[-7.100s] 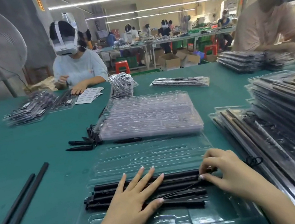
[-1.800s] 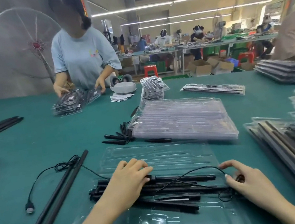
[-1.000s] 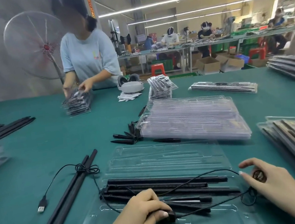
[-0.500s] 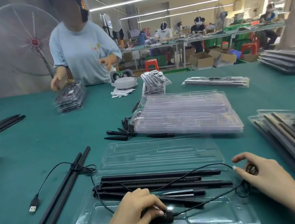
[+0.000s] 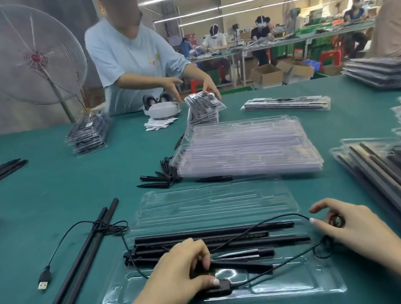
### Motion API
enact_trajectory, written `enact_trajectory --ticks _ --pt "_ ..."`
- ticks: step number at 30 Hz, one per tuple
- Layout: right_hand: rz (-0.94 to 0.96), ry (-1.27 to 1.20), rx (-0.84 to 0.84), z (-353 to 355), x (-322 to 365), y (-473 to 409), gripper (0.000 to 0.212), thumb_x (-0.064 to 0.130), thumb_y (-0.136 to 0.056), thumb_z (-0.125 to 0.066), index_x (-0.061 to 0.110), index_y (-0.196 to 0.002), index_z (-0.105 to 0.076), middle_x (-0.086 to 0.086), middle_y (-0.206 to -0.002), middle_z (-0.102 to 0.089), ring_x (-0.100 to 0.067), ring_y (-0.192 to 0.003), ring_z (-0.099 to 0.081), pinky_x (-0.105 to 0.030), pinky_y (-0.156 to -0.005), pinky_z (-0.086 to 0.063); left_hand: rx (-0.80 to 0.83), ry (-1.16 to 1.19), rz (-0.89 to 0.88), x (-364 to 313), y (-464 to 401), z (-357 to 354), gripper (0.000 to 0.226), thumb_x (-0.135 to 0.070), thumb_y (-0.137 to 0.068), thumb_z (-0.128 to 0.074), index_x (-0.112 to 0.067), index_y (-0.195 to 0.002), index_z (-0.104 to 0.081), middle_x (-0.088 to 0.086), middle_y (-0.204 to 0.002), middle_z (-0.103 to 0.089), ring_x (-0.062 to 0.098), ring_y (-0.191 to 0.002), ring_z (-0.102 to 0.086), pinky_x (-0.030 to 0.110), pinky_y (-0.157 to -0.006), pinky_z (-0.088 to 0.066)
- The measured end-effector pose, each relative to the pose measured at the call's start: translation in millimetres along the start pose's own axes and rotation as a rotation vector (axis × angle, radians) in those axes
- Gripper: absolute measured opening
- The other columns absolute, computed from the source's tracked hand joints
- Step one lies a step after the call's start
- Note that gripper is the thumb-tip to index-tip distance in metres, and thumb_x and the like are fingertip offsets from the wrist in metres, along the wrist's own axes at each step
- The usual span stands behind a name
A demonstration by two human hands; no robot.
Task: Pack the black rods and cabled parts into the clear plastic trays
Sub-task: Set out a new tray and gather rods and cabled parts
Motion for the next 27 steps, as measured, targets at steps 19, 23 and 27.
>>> enact_trajectory --ticks 19,23,27 --pt "0.086 -0.123 0.026 -0.6 0.6 0.2 0.012 0.030 -0.084 -0.069 0.041 -0.083 -0.063 0.014 -0.072 -0.064 -0.006 -0.054 -0.053 -0.025 -0.063 -0.047 -0.131 -0.274 -0.364 -23.7 41.3 6.1 0.035 -0.019 -0.063 -0.088 -0.029 -0.093 -0.074 -0.020 -0.083 -0.062 -0.003 -0.073 -0.055 0.013 -0.064 -0.048" --pt "0.092 -0.108 0.039 -1.2 0.5 -0.8 0.011 0.031 -0.085 -0.067 0.042 -0.083 -0.063 0.018 -0.072 -0.063 -0.005 -0.056 -0.052 -0.027 -0.066 -0.046 -0.162 -0.113 -0.265 -21.3 35.7 5.0 0.027 -0.022 -0.082 -0.074 -0.028 -0.108 -0.071 -0.017 -0.085 -0.056 0.000 -0.088 -0.046 0.012 -0.074 -0.042" --pt "0.088 -0.093 0.039 -1.8 0.3 -0.9 0.011 0.033 -0.085 -0.066 0.043 -0.083 -0.062 0.009 -0.069 -0.063 -0.004 -0.057 -0.052 -0.032 -0.068 -0.048 -0.161 -0.071 -0.258 -15.5 28.9 4.2 0.021 -0.025 -0.086 -0.069 -0.031 -0.105 -0.073 -0.011 -0.085 -0.061 0.000 -0.091 -0.046 0.008 -0.074 -0.036"
Point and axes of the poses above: each hand's wrist, its own y-axis away from the middle knuckle, its own z-axis out of the back of the hand, x = y × z, the point moved 4 cm from there along -y, towards the middle knuckle
